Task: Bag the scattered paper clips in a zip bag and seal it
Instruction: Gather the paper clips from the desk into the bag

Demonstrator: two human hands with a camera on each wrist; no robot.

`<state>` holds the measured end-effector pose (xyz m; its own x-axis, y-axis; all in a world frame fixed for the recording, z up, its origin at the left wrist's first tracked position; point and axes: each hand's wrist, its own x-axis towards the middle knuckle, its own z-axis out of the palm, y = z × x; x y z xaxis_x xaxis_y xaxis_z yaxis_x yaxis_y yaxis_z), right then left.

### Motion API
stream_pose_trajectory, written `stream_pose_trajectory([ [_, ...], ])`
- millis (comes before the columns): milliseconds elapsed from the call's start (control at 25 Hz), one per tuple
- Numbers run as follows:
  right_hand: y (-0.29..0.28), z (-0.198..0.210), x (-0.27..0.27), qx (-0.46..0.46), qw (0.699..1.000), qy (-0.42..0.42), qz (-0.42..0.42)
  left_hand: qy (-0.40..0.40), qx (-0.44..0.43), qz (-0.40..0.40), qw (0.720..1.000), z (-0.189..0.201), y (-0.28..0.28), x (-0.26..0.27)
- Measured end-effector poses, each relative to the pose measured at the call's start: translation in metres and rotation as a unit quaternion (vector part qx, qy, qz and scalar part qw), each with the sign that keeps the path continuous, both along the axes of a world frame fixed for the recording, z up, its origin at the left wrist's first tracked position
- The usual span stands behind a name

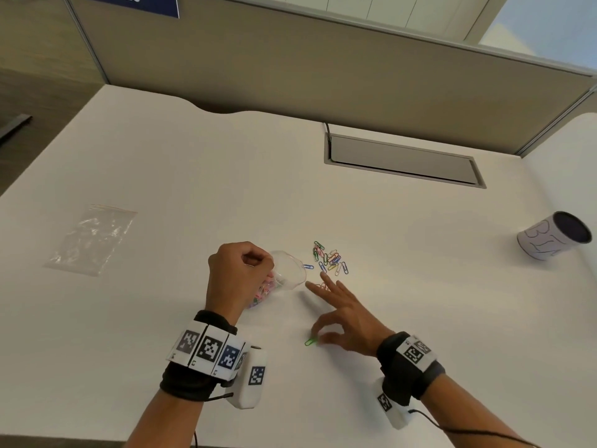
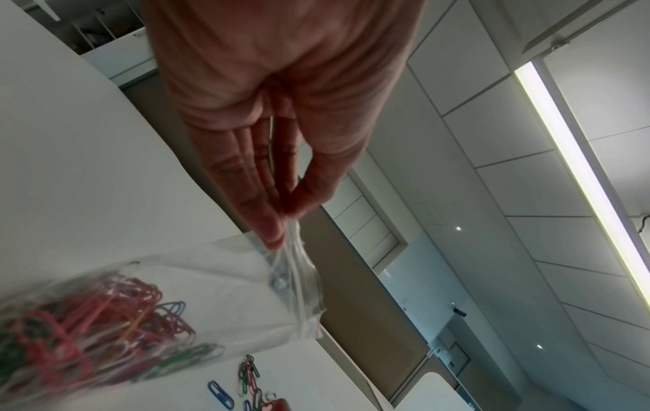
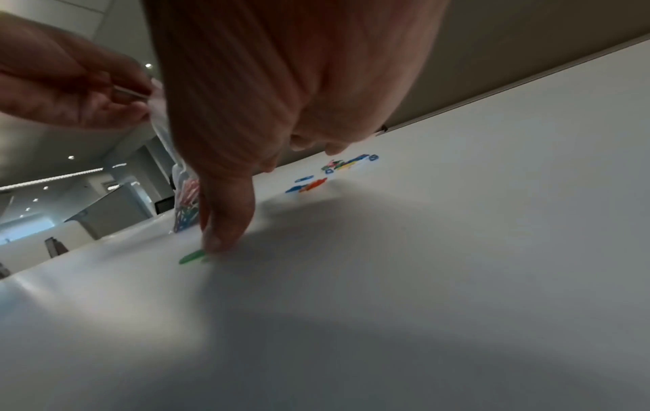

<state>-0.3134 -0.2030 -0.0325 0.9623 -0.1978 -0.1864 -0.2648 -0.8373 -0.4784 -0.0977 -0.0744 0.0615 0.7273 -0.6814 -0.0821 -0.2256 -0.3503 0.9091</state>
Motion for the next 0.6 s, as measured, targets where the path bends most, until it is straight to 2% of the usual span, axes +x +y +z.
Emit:
stream_pose_trajectory([
  [80,-0.005,-0.002,0.007,-0.009,1.0,-0.001,-0.018,0.002,0.002,0.0,1.0,-0.001,0.001,-0.002],
  [280,-0.035,0.0,0.029,-0.02,0.979,-0.102,-0.175,0.001,0.007,-0.001,1.0,-0.002,0.005,-0.005],
  [360,-0.034,0.0,0.041,-0.026,0.984,-0.089,-0.155,-0.002,0.009,-0.002,1.0,0.0,0.007,-0.006],
  [480,-0.031,-0.005,0.055,-0.047,0.994,-0.013,-0.096,-0.002,0.01,-0.007,1.0,-0.001,0.007,-0.007],
  [600,-0.036,-0.002,0.063,-0.039,0.989,-0.01,-0.141,0.001,0.006,-0.006,1.0,-0.001,0.006,-0.008],
])
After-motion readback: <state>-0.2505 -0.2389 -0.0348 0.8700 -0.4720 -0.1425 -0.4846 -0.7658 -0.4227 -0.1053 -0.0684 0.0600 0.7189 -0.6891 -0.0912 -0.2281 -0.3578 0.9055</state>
